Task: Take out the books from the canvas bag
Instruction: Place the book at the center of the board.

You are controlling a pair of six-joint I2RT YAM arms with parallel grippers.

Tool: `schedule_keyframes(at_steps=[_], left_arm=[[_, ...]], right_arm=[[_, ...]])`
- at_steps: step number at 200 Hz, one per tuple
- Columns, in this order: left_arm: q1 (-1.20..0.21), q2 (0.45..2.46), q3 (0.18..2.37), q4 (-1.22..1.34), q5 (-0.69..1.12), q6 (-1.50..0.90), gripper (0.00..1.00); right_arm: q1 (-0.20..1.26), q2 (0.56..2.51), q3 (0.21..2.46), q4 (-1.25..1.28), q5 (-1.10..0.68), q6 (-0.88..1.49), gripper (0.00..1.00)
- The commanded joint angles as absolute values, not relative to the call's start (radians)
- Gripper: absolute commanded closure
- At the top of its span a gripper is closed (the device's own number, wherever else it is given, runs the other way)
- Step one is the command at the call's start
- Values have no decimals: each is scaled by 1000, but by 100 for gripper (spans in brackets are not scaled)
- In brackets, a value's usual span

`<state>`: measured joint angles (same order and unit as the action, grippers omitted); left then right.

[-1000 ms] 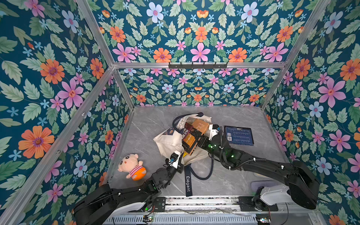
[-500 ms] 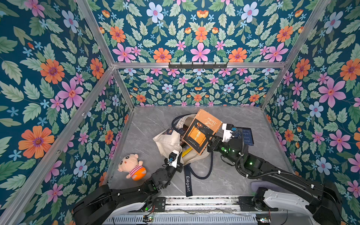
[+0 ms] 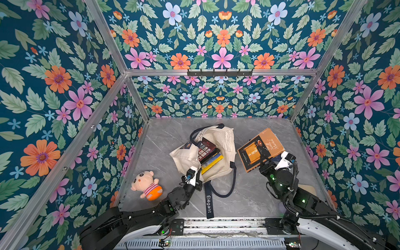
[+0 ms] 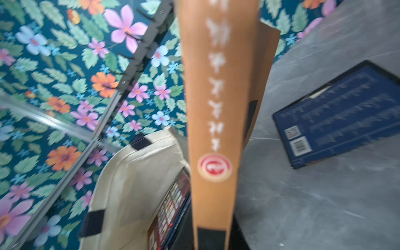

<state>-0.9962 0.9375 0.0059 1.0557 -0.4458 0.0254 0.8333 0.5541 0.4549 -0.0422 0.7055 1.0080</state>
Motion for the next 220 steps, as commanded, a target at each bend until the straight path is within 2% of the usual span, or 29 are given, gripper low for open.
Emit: schedule_keyframes(at_steps=[1, 23, 44, 87, 170, 220], left_arm=[[-996, 934, -27, 1106, -448, 37, 100], [-996, 937, -26, 1108, -442, 37, 100], [-996, 941, -26, 1109, -438, 36, 100], [-996, 946, -26, 1109, -435, 37, 100], [-996, 952, -23, 1109, -426, 34, 100], [-996, 954, -22, 1108, -422, 34, 100]], right_arm=[[787, 493, 393, -136, 818, 1168, 100], [717, 452, 335, -238, 801, 1300, 100], [681, 455, 284, -212, 781, 1328, 100], [653, 563, 222, -107, 748, 1408, 100], [643, 777, 199, -86, 729, 1680, 100], [511, 925, 189, 64, 503, 1678, 100]])
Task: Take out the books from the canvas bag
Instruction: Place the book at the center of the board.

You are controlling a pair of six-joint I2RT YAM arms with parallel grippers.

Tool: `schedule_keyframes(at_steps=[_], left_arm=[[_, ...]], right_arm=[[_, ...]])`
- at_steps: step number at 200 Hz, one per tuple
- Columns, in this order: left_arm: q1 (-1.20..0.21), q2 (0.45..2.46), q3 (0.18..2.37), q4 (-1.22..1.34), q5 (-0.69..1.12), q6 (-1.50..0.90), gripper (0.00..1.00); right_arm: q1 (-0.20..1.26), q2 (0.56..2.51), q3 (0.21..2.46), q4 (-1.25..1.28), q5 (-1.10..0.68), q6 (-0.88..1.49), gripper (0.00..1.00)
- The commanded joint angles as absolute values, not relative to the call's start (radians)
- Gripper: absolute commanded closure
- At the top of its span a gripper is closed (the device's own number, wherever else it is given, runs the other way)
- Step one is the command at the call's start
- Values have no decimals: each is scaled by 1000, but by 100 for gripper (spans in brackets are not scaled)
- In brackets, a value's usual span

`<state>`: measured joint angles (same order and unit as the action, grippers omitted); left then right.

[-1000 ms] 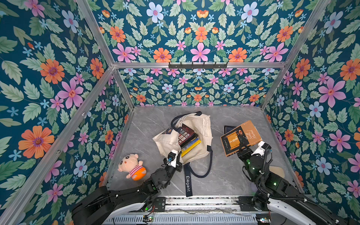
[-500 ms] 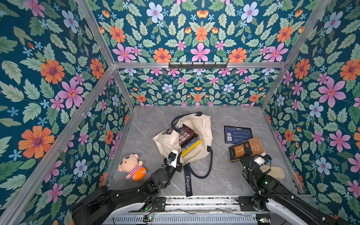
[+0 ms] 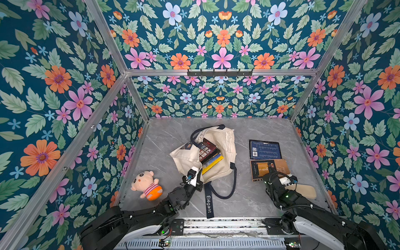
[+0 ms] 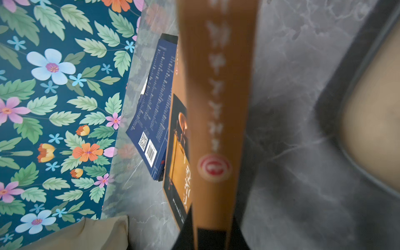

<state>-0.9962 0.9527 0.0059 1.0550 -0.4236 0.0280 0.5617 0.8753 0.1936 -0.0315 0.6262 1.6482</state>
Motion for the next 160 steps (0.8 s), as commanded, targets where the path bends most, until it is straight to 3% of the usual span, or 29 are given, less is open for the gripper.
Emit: schedule_keyframes(at_steps=[1, 53, 93, 146, 160], left_arm=[[-996, 954, -22, 1108, -422, 33, 100], [-995, 968, -17, 1108, -419, 33, 100], [-996, 975, -15, 1108, -412, 34, 100], [-996, 983, -15, 1117, -402, 37, 100], [-996, 974, -19, 1117, -398, 37, 100]], right_arm=[[509, 926, 190, 64, 500, 1679, 100], [456, 946, 213, 49, 489, 1655, 100], [336, 1034, 215, 138, 352, 1601, 100], [289, 1152, 252, 219, 263, 1563, 100], [278, 1163, 259, 215, 253, 1558, 91]])
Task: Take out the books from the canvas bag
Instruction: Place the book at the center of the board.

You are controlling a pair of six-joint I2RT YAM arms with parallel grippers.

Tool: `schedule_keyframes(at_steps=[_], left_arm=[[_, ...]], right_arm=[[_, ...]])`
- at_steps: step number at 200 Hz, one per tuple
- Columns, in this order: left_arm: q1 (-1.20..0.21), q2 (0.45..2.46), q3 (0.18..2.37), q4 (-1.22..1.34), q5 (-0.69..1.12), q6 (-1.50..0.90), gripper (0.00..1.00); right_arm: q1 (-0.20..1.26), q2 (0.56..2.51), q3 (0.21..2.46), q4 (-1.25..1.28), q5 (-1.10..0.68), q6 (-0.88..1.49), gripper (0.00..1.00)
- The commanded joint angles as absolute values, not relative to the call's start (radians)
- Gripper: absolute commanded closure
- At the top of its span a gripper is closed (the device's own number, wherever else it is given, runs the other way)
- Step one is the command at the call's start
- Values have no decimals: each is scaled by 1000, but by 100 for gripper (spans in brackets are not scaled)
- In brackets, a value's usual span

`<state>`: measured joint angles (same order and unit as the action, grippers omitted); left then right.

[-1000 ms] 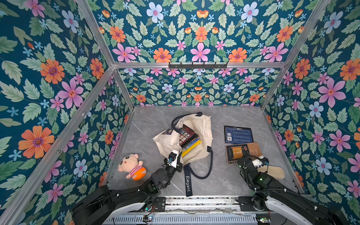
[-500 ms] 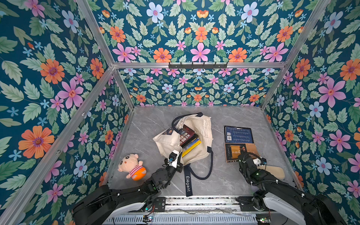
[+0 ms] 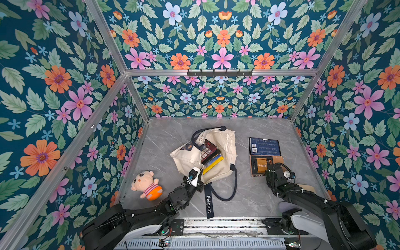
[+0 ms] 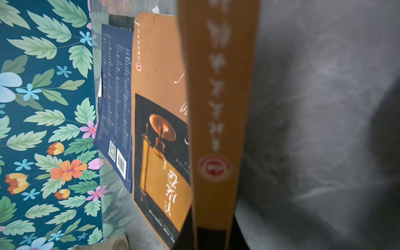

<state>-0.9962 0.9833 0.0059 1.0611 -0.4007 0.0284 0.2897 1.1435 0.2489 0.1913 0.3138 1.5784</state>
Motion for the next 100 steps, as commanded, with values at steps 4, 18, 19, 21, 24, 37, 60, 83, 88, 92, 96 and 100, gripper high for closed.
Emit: schedule_keyframes(at_steps=[4, 18, 19, 21, 24, 37, 60, 83, 88, 92, 96, 100], left_arm=[[-996, 971, -20, 1117, -397, 37, 100], [-996, 962, -23, 1117, -397, 37, 100], [-996, 962, -24, 1117, -398, 37, 100], [-996, 961, -24, 1117, -397, 38, 100], [-996, 960, -25, 1117, -398, 38, 100], [-996, 958, -25, 1117, -396, 39, 100], [-996, 958, -23, 1118, -389, 42, 100], [-996, 955, -23, 1115, -379, 46, 100], [-996, 954, -22, 1113, -377, 47, 100], [-996, 953, -21, 1111, -375, 48, 100], [-996, 951, -21, 1109, -375, 48, 100], [-996, 949, -21, 1106, -375, 49, 100]], right_arm=[[274, 1164, 261, 210, 249, 1557, 89], [261, 1158, 261, 195, 228, 1554, 78], [259, 1156, 261, 192, 227, 1554, 78], [257, 1153, 262, 187, 225, 1555, 76], [256, 1149, 263, 176, 223, 1555, 73], [247, 1120, 274, 103, 210, 1561, 52], [236, 1039, 289, -1, 206, 1537, 27], [236, 934, 295, -105, 229, 1516, 1], [236, 912, 297, -128, 233, 1514, 1], [236, 894, 297, -142, 236, 1512, 1], [236, 878, 297, -152, 237, 1506, 1], [235, 862, 297, -159, 236, 1499, 1]])
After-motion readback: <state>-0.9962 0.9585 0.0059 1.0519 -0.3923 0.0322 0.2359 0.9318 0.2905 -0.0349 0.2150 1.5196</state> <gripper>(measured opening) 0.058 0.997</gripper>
